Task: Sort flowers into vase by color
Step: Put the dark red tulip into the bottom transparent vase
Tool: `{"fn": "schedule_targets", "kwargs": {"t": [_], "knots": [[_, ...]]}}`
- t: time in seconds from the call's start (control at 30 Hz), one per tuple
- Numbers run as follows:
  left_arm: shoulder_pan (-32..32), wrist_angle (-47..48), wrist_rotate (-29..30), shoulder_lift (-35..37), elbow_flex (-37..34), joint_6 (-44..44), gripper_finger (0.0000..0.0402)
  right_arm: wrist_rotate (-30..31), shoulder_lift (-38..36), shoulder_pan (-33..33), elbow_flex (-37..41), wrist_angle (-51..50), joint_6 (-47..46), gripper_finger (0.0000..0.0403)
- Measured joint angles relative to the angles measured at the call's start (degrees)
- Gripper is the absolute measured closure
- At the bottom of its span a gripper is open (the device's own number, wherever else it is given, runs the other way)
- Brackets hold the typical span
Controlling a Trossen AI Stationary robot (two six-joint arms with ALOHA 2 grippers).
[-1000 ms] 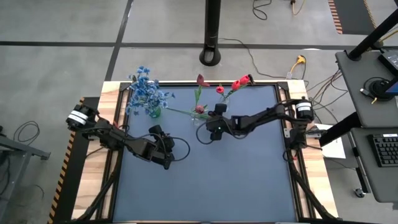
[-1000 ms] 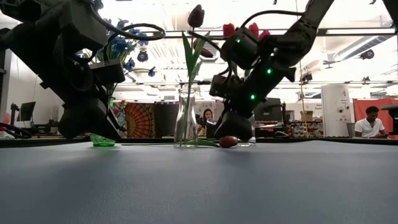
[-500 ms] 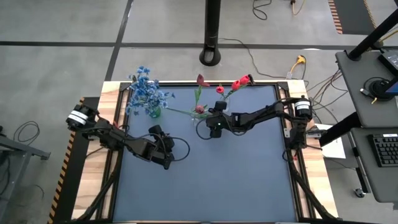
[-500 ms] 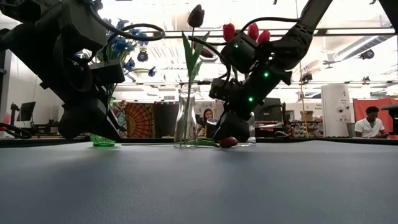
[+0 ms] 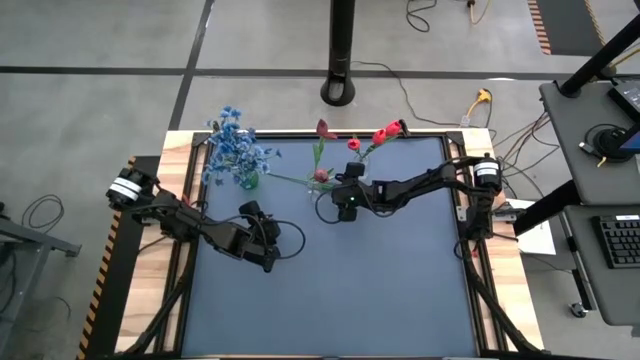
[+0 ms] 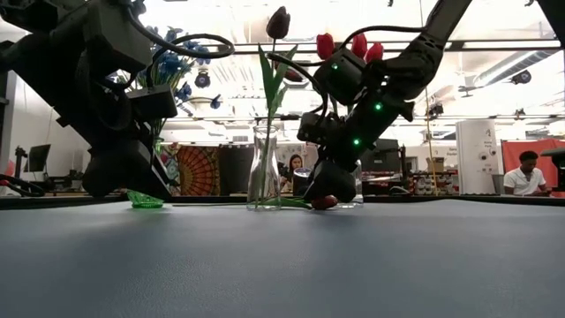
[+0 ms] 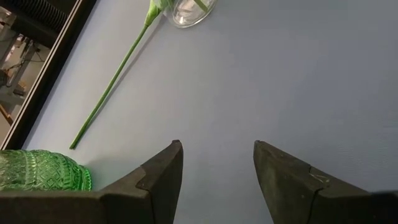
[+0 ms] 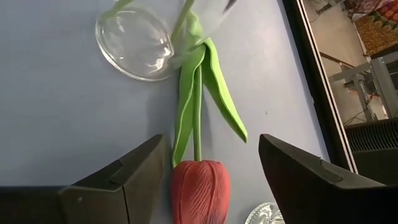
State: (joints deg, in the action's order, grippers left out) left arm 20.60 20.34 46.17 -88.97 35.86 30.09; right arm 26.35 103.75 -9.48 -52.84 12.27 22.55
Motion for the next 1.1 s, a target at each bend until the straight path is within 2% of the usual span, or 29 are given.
{"fn": "schedule_targets", "kwargs": {"t": [0.53,1.1], "knots": [[0.0,0.07,0.0,0.0,0.0,0.0,0.0222,0.39,2.45,-0.46,-0.02,0.22,-0.76,0.015],[0.0,0.07,0.0,0.0,0.0,0.0,0.0222,0.2,2.44,-0.76,-0.12,-2.09,-4.55,0.0193]]}}
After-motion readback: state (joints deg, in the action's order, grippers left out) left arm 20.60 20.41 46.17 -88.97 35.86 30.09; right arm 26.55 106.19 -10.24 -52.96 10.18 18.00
